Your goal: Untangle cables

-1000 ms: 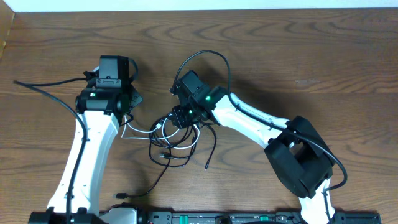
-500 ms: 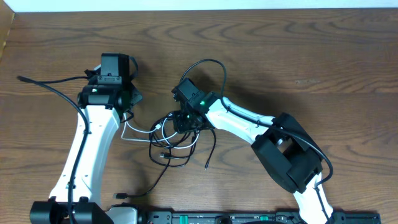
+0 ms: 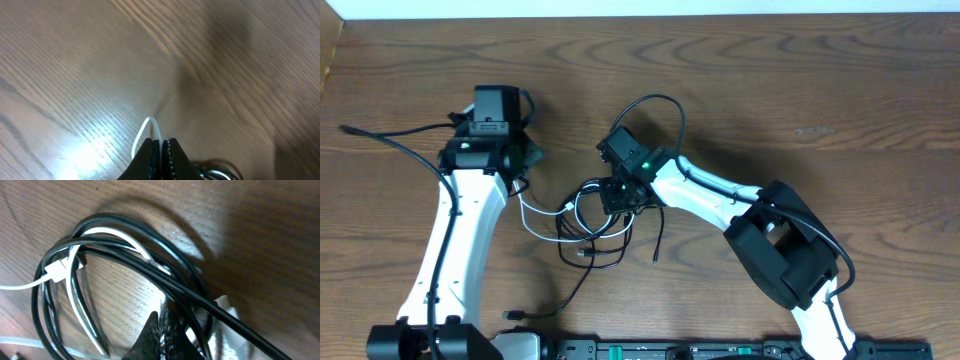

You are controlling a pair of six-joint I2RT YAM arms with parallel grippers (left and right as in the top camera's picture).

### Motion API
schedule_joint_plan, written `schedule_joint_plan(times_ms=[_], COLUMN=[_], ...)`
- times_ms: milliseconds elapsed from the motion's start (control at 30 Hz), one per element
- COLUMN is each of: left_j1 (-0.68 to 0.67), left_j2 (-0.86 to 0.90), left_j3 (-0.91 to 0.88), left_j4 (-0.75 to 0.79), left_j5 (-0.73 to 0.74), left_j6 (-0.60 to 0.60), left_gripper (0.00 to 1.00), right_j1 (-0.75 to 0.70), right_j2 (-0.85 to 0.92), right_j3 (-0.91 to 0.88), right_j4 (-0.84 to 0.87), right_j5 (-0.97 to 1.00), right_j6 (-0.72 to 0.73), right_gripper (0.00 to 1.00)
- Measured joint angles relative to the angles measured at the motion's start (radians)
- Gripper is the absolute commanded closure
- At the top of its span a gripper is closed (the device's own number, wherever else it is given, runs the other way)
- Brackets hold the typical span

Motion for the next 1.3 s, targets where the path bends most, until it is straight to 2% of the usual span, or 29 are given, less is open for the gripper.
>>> schedule_joint_plan(times_ms=[67,133,233,300,333,567,633,667,933,1133,1300], left_j1=[0.022,0.046,0.084,0.105,0.114,0.124,0.124,0.124,0.124,0.124,0.124], left_j2=[-0.009,-0.034,-0.101,-0.149,-0.17,-0.197,-0.185,-0.179,-0.087,-0.005,0.059], left_j3=[0.0,0.0,0.0,0.0,0.0,0.001,0.001,0.001,0.001,0.001,0.001], left_j4=[0.0,0.006,0.022,0.025,0.026,-0.001,-0.014,-0.018,-0.043,-0.057,-0.057], left_j5=[0.006,0.023,0.097,0.148,0.174,0.31,0.326,0.33,0.349,0.349,0.349], left_j6=[0.0,0.005,0.005,0.012,0.012,0.015,0.015,0.016,0.016,0.016,0.019], left_gripper=[0.87,0.75,0.69,0.56,0.55,0.54,0.54,0.54,0.51,0.51,0.51], right_j1=[-0.012,-0.03,-0.058,-0.074,-0.08,-0.093,-0.1,-0.106,-0.116,-0.095,-0.085], right_j2=[0.0,-0.005,-0.036,-0.074,-0.096,-0.272,-0.297,-0.303,-0.246,-0.102,-0.026], right_j3=[0.0,0.0,-0.006,-0.006,-0.006,-0.006,-0.006,-0.006,-0.006,-0.006,-0.006], right_j4=[-0.001,-0.003,-0.004,-0.003,-0.004,-0.004,-0.008,-0.014,-0.106,-0.056,-0.045], right_j5=[0.0,0.0,0.002,0.003,0.003,-0.016,-0.029,-0.04,-0.102,-0.171,-0.204], right_j6=[-0.027,-0.052,-0.095,-0.124,-0.135,-0.185,-0.185,-0.184,-0.138,-0.095,-0.066], right_gripper=[0.99,0.99,0.99,0.99,0.99,0.98,0.75,0.72,0.73,0.74,0.71])
